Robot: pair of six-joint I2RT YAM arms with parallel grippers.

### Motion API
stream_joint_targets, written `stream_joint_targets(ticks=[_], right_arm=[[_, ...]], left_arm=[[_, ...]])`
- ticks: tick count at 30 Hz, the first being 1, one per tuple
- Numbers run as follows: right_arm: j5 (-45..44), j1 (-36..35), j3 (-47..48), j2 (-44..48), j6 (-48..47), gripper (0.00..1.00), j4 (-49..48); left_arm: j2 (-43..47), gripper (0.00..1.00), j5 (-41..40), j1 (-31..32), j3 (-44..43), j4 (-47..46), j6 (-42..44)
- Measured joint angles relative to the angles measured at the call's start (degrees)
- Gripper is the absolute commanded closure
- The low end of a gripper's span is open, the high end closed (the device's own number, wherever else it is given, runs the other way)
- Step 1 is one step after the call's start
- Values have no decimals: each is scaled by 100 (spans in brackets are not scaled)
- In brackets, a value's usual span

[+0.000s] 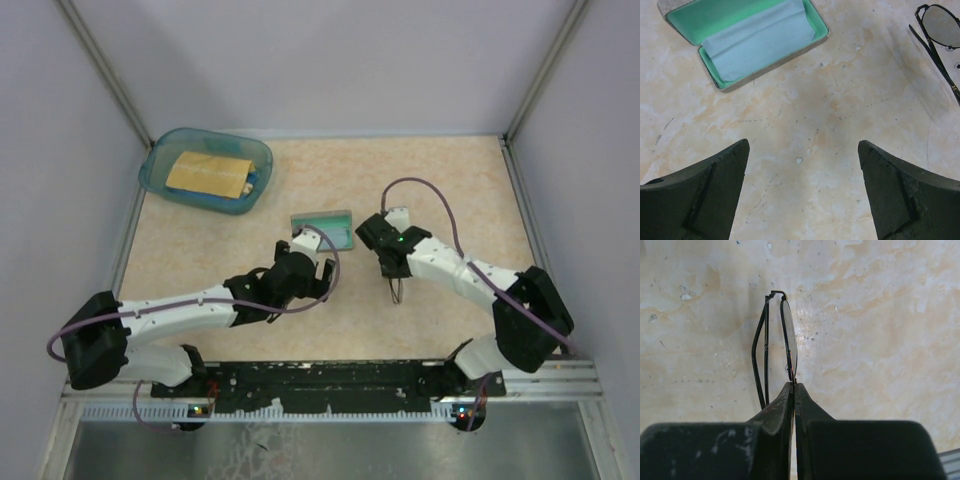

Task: Organize the sunglasses
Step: Place the sunglasses at the center of the board.

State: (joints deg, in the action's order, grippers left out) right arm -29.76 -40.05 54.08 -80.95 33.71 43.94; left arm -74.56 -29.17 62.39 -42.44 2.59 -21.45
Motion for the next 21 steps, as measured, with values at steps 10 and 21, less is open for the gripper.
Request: stream_joint_targets(ticks=[10,21], right_arm=[[-284,-433,426,-898,260,99,264],[-256,-671,599,-1255,402,72,168]], left_arm=[[46,4,-44,0,122,4,-33],[87,4,-70,-2,216,4,-83]])
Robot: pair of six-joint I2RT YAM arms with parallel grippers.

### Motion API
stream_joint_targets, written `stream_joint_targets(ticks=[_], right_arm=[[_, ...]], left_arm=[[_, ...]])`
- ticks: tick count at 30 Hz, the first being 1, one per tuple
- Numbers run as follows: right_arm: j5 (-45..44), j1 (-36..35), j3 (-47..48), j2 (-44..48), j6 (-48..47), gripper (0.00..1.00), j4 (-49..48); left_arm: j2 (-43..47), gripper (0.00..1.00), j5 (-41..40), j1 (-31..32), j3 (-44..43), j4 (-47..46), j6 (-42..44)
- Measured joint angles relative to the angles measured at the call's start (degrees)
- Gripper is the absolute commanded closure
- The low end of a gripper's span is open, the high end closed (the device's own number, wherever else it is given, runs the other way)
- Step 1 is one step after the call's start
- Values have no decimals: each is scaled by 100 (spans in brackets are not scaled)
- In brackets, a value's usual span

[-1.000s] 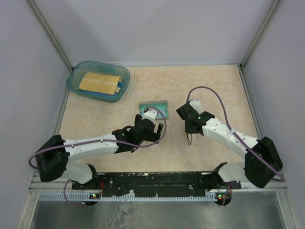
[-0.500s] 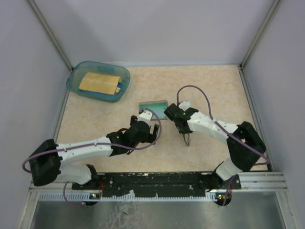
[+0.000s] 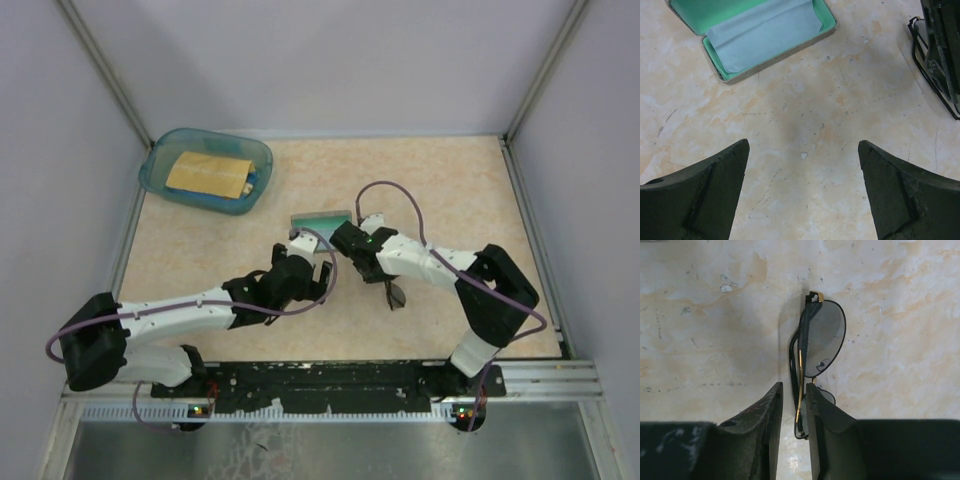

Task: Organize the sunglasses
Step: Place the sunglasses at the center of the board.

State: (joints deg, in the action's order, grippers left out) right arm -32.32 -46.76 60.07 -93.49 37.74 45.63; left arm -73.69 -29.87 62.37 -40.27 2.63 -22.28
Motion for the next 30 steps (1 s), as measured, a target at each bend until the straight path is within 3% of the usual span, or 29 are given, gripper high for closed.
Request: stream_joint_targets(ticks=[4,10,18,30], right_arm=[[168,0,-22,31,-24,64,-223],[345,90,-407,787,-61,62,-492],[638,1154,-1445,2402,-201,44,-896],[638,1668,-1836,1956,-282,14,-1134]], left_arm=[[0,4,-15,0,0,-2,0],[59,4,-28,0,2,2,-4],[219,4,-59,0,42,-70,-46],[267,4,-55,0,195,-264,-66]])
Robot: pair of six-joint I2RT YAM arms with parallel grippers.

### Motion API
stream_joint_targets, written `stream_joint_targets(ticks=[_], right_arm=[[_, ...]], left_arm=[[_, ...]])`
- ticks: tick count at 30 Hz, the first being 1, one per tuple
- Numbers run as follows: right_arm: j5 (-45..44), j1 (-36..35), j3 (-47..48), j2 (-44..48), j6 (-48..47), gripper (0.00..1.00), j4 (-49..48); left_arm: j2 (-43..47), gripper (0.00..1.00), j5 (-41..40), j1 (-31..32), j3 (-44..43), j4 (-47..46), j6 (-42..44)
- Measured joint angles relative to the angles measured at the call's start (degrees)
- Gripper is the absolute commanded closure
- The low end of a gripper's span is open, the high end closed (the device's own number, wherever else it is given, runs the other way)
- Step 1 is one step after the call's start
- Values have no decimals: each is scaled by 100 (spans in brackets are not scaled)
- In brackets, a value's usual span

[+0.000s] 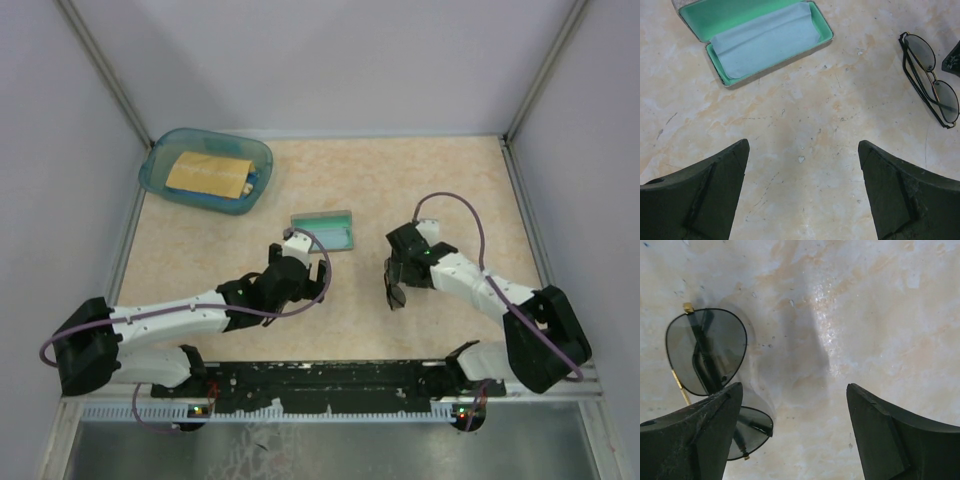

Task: Organize the sunglasses
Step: Place the sunglasses at the center of the board, then adjust the sunglasses at the center of the board.

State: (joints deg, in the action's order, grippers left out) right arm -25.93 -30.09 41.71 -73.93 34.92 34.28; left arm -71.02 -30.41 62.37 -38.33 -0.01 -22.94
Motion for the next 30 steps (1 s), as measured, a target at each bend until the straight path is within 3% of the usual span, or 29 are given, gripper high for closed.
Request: stream_joint_targets(ticks=[20,30], right_arm=[[278,44,-470,-122,-111,14,-216],[319,-824,-470,-129,92,14,-175]], left_arm=[[125,4,-15,0,68,-2,-2],[236,4,-72,0,98,2,-17]])
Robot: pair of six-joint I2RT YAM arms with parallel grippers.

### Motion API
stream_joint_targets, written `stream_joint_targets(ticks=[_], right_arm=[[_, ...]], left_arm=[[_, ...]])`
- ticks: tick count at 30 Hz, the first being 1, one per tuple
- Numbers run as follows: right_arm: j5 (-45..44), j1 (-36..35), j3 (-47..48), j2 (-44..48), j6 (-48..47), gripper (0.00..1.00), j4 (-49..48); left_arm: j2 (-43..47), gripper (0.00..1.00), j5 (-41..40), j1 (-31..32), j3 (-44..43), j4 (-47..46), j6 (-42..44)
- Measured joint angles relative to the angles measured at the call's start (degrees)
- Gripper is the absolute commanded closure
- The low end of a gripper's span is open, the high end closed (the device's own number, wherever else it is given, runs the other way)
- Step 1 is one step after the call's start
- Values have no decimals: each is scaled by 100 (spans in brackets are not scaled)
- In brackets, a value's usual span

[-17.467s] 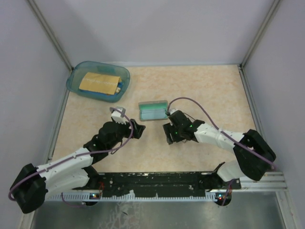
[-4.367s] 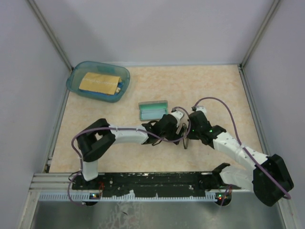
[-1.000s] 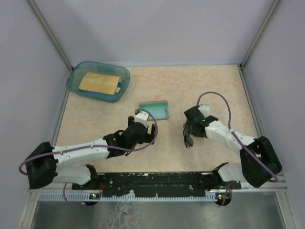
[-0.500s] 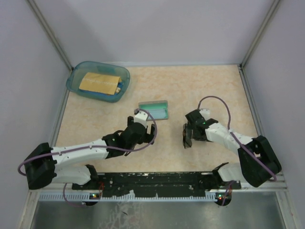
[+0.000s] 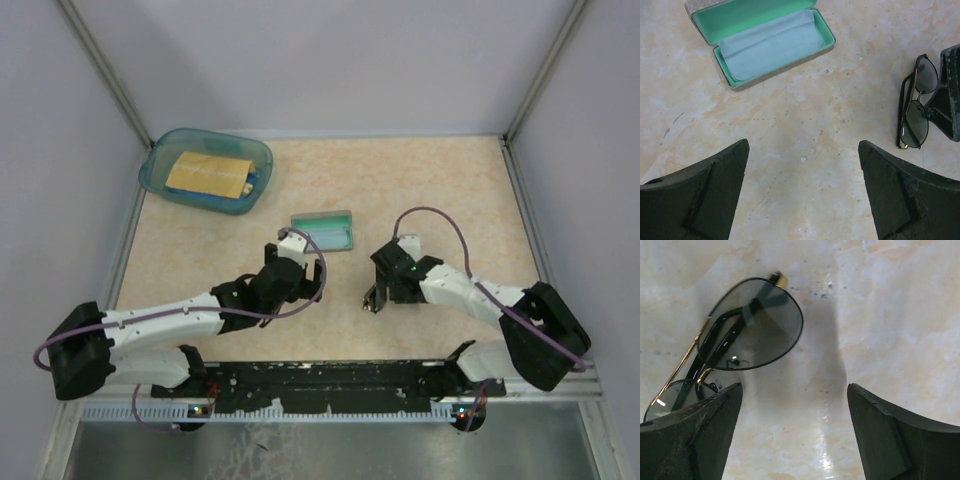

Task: Organize the sunglasses
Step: Adjust the sunglasses at the center of the board.

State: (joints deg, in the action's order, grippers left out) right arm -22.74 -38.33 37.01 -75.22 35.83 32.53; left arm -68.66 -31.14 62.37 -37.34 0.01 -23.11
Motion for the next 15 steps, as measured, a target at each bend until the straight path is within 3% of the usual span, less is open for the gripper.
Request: stream_joint_targets(ticks=[15], right_arm=[[-208,-1045,833,-992,498,14,55]], left_arm=[[70,3,-74,0,59,2,-2]])
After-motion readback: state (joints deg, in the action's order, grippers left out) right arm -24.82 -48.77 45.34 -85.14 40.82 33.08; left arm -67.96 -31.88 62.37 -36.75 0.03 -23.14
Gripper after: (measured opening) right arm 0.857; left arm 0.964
